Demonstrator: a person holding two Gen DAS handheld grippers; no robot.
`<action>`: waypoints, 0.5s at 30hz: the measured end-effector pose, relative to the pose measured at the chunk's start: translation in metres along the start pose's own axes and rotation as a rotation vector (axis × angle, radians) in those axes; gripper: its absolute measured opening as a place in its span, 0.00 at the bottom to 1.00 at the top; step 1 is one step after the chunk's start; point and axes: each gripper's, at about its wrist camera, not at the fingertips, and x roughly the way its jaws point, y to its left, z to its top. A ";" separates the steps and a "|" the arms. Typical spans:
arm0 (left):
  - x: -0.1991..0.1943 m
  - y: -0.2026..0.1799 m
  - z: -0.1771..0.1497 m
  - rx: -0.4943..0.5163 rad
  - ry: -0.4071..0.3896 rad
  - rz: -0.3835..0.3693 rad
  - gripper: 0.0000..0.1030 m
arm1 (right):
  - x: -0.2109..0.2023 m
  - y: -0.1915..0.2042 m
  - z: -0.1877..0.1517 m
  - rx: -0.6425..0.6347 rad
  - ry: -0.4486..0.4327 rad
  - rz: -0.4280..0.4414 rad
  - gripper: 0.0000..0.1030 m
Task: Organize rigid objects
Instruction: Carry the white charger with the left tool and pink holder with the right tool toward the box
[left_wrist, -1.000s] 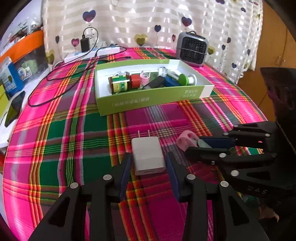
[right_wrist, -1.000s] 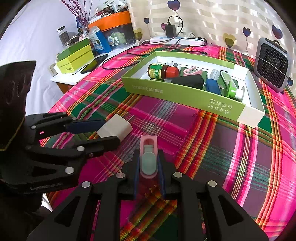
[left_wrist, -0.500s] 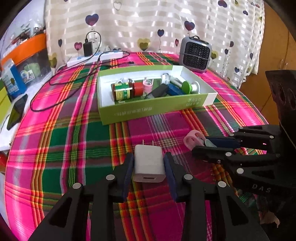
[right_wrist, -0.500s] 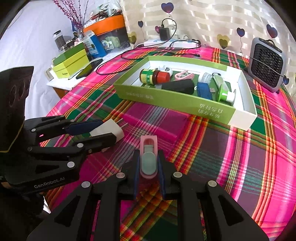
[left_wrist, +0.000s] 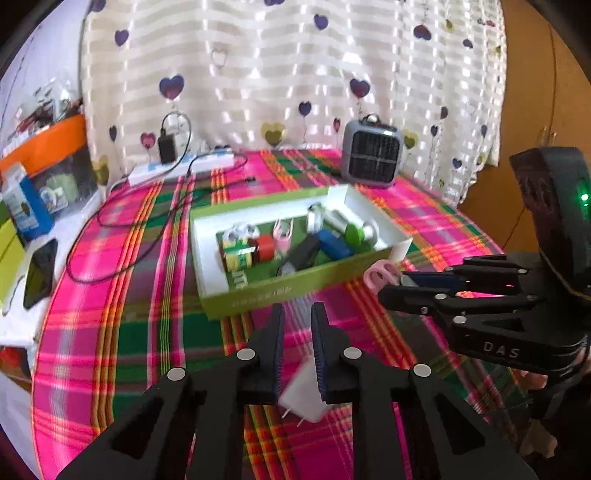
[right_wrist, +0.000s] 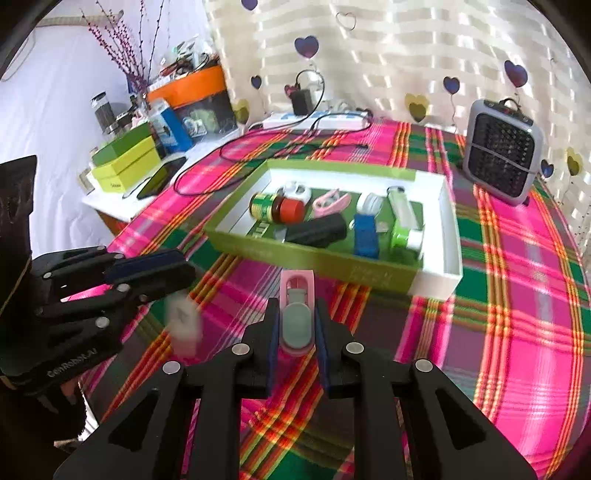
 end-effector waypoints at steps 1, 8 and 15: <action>0.000 0.000 0.002 0.001 -0.004 0.001 0.13 | -0.001 -0.001 0.002 0.003 -0.006 -0.003 0.18; 0.008 0.014 -0.016 -0.063 0.055 -0.032 0.36 | 0.002 -0.004 -0.004 0.017 0.000 -0.008 0.18; 0.028 -0.004 -0.033 0.013 0.141 -0.090 0.37 | 0.003 -0.007 -0.009 0.035 0.004 0.006 0.18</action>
